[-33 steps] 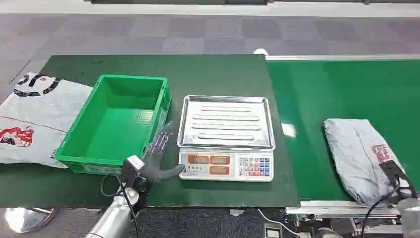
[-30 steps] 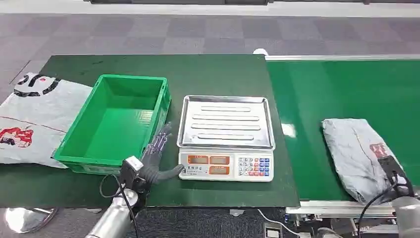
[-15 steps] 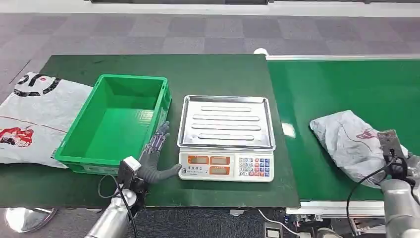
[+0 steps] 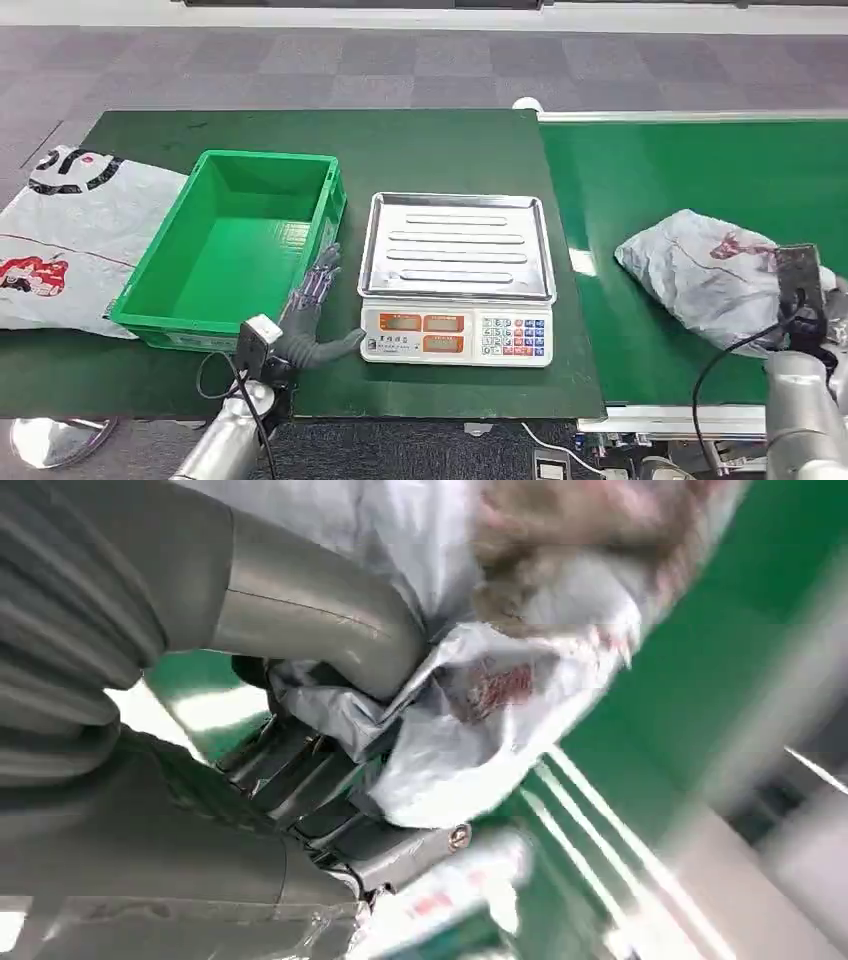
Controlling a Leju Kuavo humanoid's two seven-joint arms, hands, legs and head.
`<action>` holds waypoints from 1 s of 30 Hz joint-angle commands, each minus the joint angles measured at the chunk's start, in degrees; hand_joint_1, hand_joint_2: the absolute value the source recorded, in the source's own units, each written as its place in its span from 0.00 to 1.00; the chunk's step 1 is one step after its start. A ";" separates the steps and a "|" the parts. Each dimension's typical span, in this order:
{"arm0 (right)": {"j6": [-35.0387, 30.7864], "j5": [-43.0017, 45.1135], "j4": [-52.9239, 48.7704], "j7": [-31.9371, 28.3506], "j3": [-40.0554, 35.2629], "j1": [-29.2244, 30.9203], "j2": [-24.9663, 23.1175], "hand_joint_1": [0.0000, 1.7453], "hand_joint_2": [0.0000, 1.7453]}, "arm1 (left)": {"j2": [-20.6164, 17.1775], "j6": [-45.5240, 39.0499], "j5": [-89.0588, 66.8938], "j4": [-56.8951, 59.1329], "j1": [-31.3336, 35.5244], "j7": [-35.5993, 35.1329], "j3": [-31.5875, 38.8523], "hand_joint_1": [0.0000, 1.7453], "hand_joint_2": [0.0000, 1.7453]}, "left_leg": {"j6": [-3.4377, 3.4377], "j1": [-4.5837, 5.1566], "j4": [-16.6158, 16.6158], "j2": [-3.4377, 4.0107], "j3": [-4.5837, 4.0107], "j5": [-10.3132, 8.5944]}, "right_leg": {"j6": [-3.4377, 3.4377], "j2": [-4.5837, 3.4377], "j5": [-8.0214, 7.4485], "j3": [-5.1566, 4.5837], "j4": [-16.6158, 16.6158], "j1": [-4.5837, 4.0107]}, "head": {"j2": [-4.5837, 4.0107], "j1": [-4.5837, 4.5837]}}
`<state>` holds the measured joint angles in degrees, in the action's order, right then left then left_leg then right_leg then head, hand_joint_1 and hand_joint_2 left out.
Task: Moved the parcel from conveyor to table for the left to box.
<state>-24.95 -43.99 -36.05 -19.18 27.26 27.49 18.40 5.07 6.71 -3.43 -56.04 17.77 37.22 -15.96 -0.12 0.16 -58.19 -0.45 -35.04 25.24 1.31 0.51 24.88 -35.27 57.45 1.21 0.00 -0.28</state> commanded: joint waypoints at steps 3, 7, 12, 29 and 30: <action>-1.71 13.88 -39.74 -16.93 -1.40 -8.11 -14.36 1.00 1.00 | 0.03 -0.26 -0.41 3.76 3.86 2.78 -1.68 0.00 1.00 | 0.10 -0.05 0.03 0.27 0.12 0.09 | -0.12 -0.28 0.01 0.02 0.00 -0.06 | 0.00 0.00; -7.49 8.26 -35.37 -17.60 -11.30 2.35 -13.60 1.00 1.00 | 0.50 -0.27 0.52 4.41 4.94 2.78 -2.13 0.00 1.00 | 0.12 0.00 -0.03 0.57 0.10 0.14 | -0.17 -0.60 -0.01 -0.12 0.14 -0.01 | 0.00 0.00; -6.29 0.65 -22.89 -12.46 -23.57 19.62 -14.72 1.00 1.00 | 0.97 0.25 0.85 5.57 6.38 2.78 -2.76 0.00 1.00 | 0.13 0.04 -0.11 1.20 0.03 0.11 | -0.17 -1.20 -0.24 -0.35 0.22 0.04 | 0.00 0.00; 17.18 6.23 -4.31 -2.94 -38.61 46.78 -24.56 1.00 1.00 | 3.12 2.56 1.34 6.84 7.24 2.78 -4.34 0.00 1.00 | 0.21 0.04 -0.11 0.78 -0.24 -0.27 | -0.22 -0.89 -0.38 -0.58 0.32 0.04 | 0.00 0.00; 21.69 8.65 -1.60 -2.27 -38.96 48.12 -26.54 1.00 1.00 | 3.13 2.74 1.46 6.51 6.65 2.78 -4.52 0.00 1.00 | 0.20 0.09 -0.05 0.72 -0.25 -0.32 | -0.20 -0.81 -0.39 -0.60 0.31 0.09 | 0.00 0.00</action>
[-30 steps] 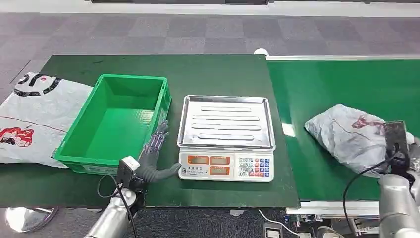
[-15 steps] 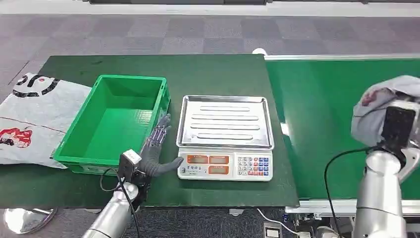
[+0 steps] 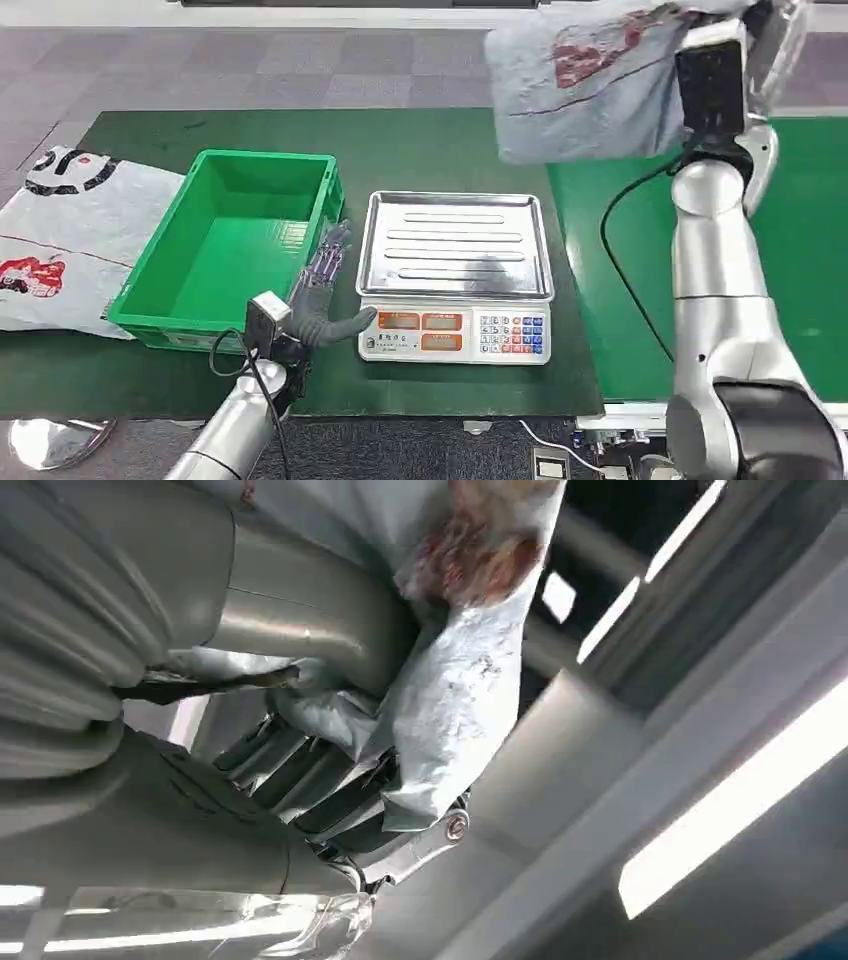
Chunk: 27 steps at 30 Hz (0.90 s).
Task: Moved the parcel from conveyor to table for the left to box.
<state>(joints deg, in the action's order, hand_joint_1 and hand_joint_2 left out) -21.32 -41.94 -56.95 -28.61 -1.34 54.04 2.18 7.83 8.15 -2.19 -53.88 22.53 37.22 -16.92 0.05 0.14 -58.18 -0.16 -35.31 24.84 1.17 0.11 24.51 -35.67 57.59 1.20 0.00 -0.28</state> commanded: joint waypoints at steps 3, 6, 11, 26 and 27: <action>36.48 16.81 29.17 12.35 -7.99 22.76 -15.27 1.00 1.00 | 0.12 1.80 0.60 4.31 1.01 2.78 -3.54 0.00 1.00 | 0.10 0.01 0.03 0.57 0.25 0.13 | -0.15 -0.57 -0.01 -0.01 0.04 0.00 | 0.00 0.00; 43.37 17.93 38.30 17.65 -10.07 20.93 -15.83 1.00 1.00 | 0.15 1.27 0.76 3.95 0.00 2.78 -2.88 0.00 1.00 | 0.11 -0.09 0.15 0.47 0.39 0.09 | -0.12 -0.47 -0.02 0.19 -0.11 -0.10 | 0.00 0.00; 50.94 16.49 41.93 18.06 -13.96 16.39 -11.89 1.00 1.00 | -0.53 1.08 0.67 2.42 -1.68 2.78 -1.92 0.00 1.00 | 0.13 -0.29 0.14 -0.01 0.35 0.03 | -0.11 0.01 0.04 0.34 -0.20 -0.30 | 0.00 -0.02; 41.40 4.27 35.85 18.08 -28.80 5.00 -5.78 1.00 1.00 | -1.25 -0.12 0.11 1.53 -1.63 2.78 -3.01 0.00 1.00 | 0.14 -0.30 0.19 -0.38 0.36 -0.02 | -0.15 0.40 0.05 0.52 -0.47 -0.32 | 0.00 -0.02; 41.40 4.27 35.85 18.08 -28.80 5.00 -5.78 1.00 1.00 | -1.25 -0.12 0.11 1.53 -1.63 2.78 -3.01 0.00 1.00 | 0.13 -0.30 0.11 -0.34 0.26 0.00 | -0.13 0.36 0.05 0.40 -0.39 -0.32 | 0.00 -0.02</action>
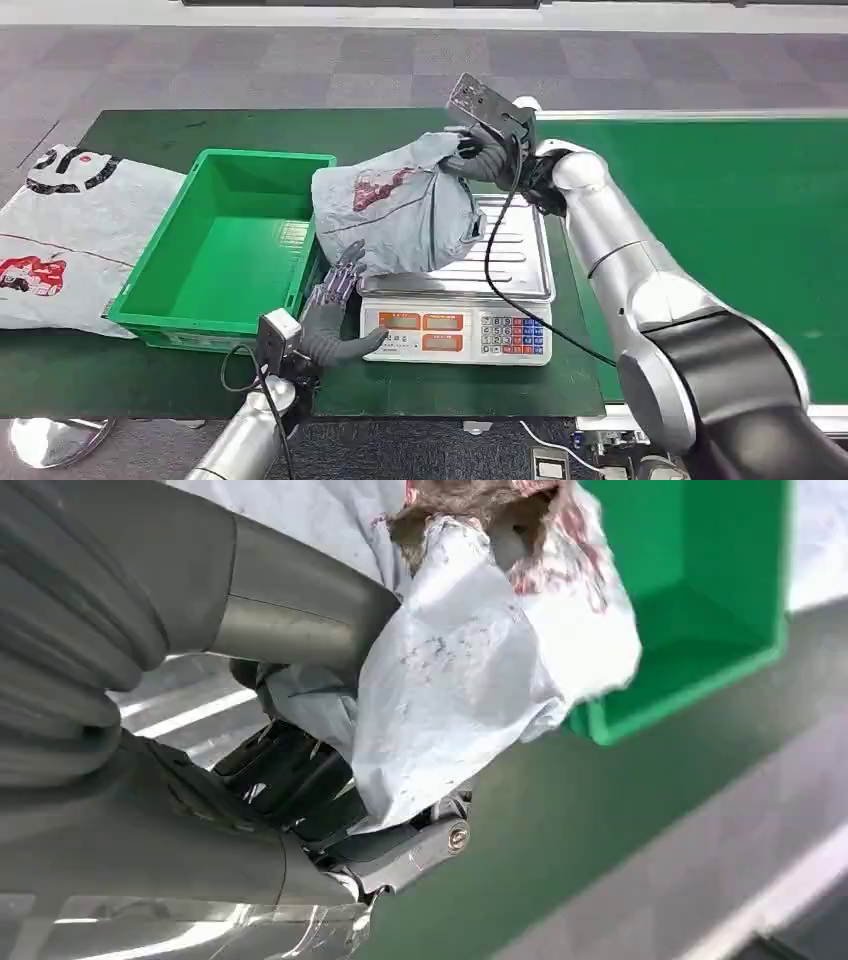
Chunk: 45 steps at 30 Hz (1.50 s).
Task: Moved the parcel from conveyor to table for the left to box.
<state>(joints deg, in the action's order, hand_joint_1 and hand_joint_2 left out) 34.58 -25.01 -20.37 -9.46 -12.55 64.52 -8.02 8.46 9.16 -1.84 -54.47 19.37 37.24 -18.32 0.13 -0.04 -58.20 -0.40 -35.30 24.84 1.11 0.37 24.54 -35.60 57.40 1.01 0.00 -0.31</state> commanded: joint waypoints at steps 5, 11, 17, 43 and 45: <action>-14.50 -12.67 -0.73 -1.06 -17.59 -5.47 4.42 1.00 1.00 | -1.88 -1.12 -0.24 2.12 1.53 2.76 -1.61 0.00 1.00 | 0.03 -0.10 0.07 0.08 0.20 0.05 | -0.08 -0.08 0.02 0.22 -0.09 -0.10 | 0.00 0.02; -12.86 -18.52 0.41 1.53 -25.69 -3.34 6.24 1.00 1.00 | -1.87 -0.36 -0.42 3.33 3.40 2.76 -2.33 0.00 1.00 | 0.04 -0.09 0.05 0.05 0.14 0.02 | -0.12 -0.08 -0.01 0.15 -0.05 -0.09 | 0.00 0.02; -13.44 -22.15 -0.81 3.73 -30.75 -1.68 9.29 0.00 1.00 | -1.97 -0.86 -0.21 4.36 4.21 2.76 -2.07 0.00 1.00 | 0.03 -0.06 0.01 0.05 0.13 0.03 | -0.11 -0.07 -0.01 0.14 -0.02 -0.06 | 0.00 0.00; -41.18 -10.78 -19.99 4.47 -15.35 -7.30 14.50 0.00 0.00 | -3.66 -3.33 0.09 -1.03 -1.26 2.76 1.12 0.00 1.00 | 0.04 -0.06 0.04 0.04 0.10 0.03 | -0.09 -0.07 0.00 0.11 -0.02 -0.06 | 0.00 0.00; -42.09 -4.30 -24.97 0.26 -9.29 -11.18 15.87 0.00 0.00 | -3.61 -3.27 0.00 -1.19 -1.19 2.76 1.21 0.00 1.00 | 0.03 -0.08 0.05 0.00 0.12 0.03 | -0.09 -0.02 0.00 0.16 -0.08 -0.08 | 0.00 0.00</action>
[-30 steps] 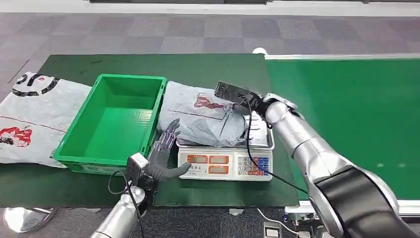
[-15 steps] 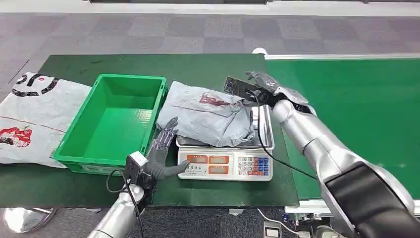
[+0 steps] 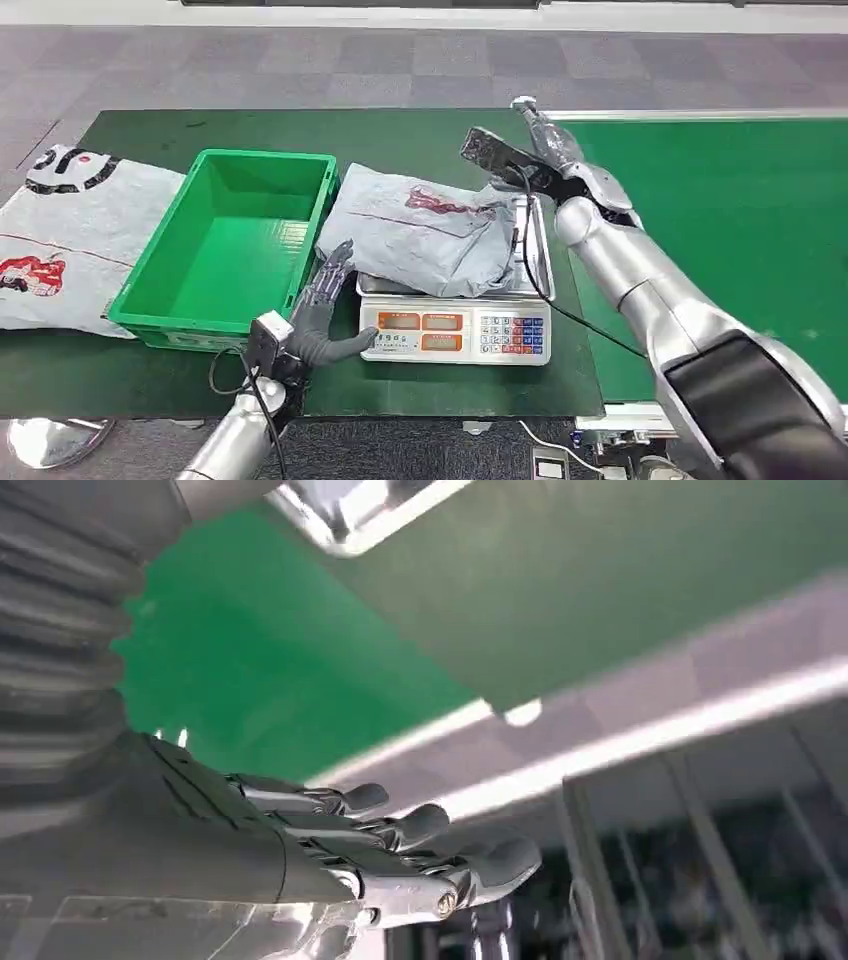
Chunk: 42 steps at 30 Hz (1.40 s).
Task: Moved the parcel from conveyor to table for the left to box.
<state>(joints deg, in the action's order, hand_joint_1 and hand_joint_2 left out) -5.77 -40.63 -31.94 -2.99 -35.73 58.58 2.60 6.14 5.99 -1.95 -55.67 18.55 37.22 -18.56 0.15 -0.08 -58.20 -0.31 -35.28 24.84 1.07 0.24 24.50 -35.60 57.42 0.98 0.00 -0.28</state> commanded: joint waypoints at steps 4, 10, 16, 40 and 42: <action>-7.61 20.79 -22.01 -15.59 23.59 -19.62 5.26 0.00 1.00 | -0.81 -1.59 -0.39 0.23 0.01 2.78 0.57 0.00 1.00 | 0.03 -0.14 0.20 -0.29 0.32 0.01 | -0.07 0.30 0.06 0.48 -0.33 -0.16 | 0.00 -0.02; -14.72 31.60 -34.71 -27.00 37.94 -38.59 5.87 0.00 1.00 | -0.75 -1.29 0.22 0.24 0.09 2.78 1.02 0.00 1.00 | -0.03 -0.12 0.12 -0.46 0.18 0.05 | -0.02 0.52 0.14 0.40 -0.25 -0.13 | 0.00 0.00; -18.97 29.88 -31.27 -34.46 40.37 -44.77 -0.18 0.00 1.00 | -0.37 8.11 3.25 3.93 3.05 2.78 7.20 0.00 1.00 | -0.01 -0.15 0.22 -0.43 0.40 0.21 | -0.05 0.50 0.27 0.65 -0.36 -0.16 | 0.00 0.00; -28.10 34.40 -24.65 -37.01 32.99 -47.91 -2.46 0.00 1.00 | 3.27 -5.40 -6.70 13.35 23.01 2.78 -9.04 0.00 1.00 | 0.03 -0.08 0.03 -0.27 0.15 0.24 | -0.04 0.35 0.28 0.31 -0.12 -0.09 | 0.00 0.00; -27.97 35.66 -23.11 -37.01 33.41 -47.12 -2.96 0.00 1.00 | 6.88 -8.19 -10.52 24.61 29.36 2.78 -11.36 0.00 1.00 | 0.04 -0.11 0.05 -0.34 0.21 0.24 | -0.07 0.43 0.29 0.40 -0.16 -0.12 | 0.00 0.00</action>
<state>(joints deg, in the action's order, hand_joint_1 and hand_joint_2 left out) -32.74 -6.56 -60.28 -40.00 0.59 9.78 0.98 8.48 4.43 -6.23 -54.71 31.12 37.22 -17.53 0.13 -0.06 -58.20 -0.46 -35.26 25.06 1.11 0.47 24.73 -35.52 57.37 1.00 0.00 -0.28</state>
